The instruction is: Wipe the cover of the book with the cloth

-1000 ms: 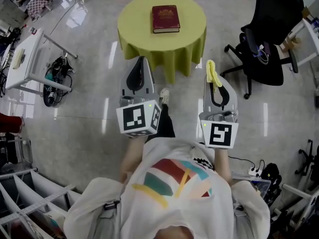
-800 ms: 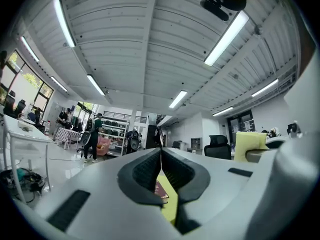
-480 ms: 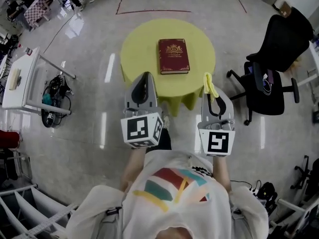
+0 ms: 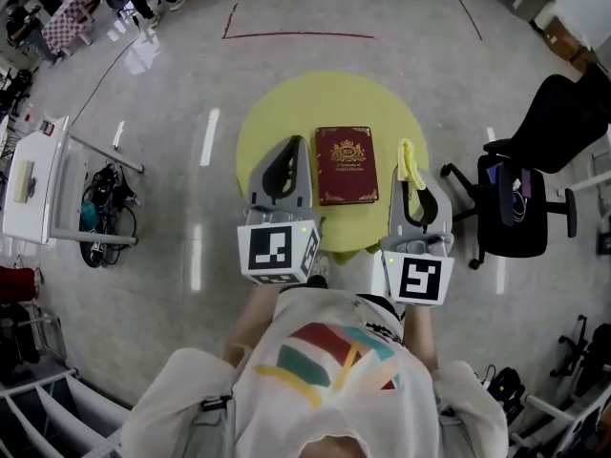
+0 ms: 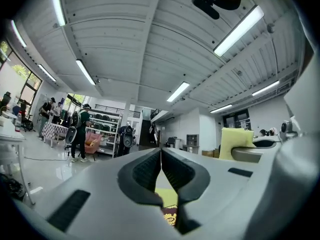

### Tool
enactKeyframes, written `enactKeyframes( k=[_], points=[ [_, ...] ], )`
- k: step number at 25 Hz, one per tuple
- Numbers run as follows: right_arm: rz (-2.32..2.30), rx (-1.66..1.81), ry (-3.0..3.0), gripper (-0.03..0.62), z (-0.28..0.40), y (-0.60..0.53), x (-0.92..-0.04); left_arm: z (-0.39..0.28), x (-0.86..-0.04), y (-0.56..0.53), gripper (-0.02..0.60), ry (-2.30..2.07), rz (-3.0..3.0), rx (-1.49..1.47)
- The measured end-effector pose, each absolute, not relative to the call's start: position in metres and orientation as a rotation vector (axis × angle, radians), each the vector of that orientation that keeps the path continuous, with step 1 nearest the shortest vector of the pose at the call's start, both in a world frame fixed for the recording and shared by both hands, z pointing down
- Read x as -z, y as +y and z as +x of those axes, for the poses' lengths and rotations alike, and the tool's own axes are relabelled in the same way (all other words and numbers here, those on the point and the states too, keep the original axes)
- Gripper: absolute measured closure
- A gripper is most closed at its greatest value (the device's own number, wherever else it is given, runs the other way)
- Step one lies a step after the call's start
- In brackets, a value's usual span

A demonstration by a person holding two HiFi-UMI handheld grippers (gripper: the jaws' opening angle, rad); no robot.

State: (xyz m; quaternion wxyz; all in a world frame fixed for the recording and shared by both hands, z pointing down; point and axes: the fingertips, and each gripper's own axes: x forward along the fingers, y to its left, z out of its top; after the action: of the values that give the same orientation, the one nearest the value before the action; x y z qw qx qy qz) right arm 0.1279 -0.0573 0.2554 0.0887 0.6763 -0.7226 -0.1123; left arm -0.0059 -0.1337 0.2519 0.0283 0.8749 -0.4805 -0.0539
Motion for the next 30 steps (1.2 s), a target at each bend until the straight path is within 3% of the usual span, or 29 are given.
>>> enactKeyframes(
  k=[30],
  points=[
    [1.898, 0.384, -2.363, 0.566, 0.181, -0.135, -0.236, 0.032, -0.223, -0.189, 0.565, -1.722, 2.592, 0.180]
  ],
)
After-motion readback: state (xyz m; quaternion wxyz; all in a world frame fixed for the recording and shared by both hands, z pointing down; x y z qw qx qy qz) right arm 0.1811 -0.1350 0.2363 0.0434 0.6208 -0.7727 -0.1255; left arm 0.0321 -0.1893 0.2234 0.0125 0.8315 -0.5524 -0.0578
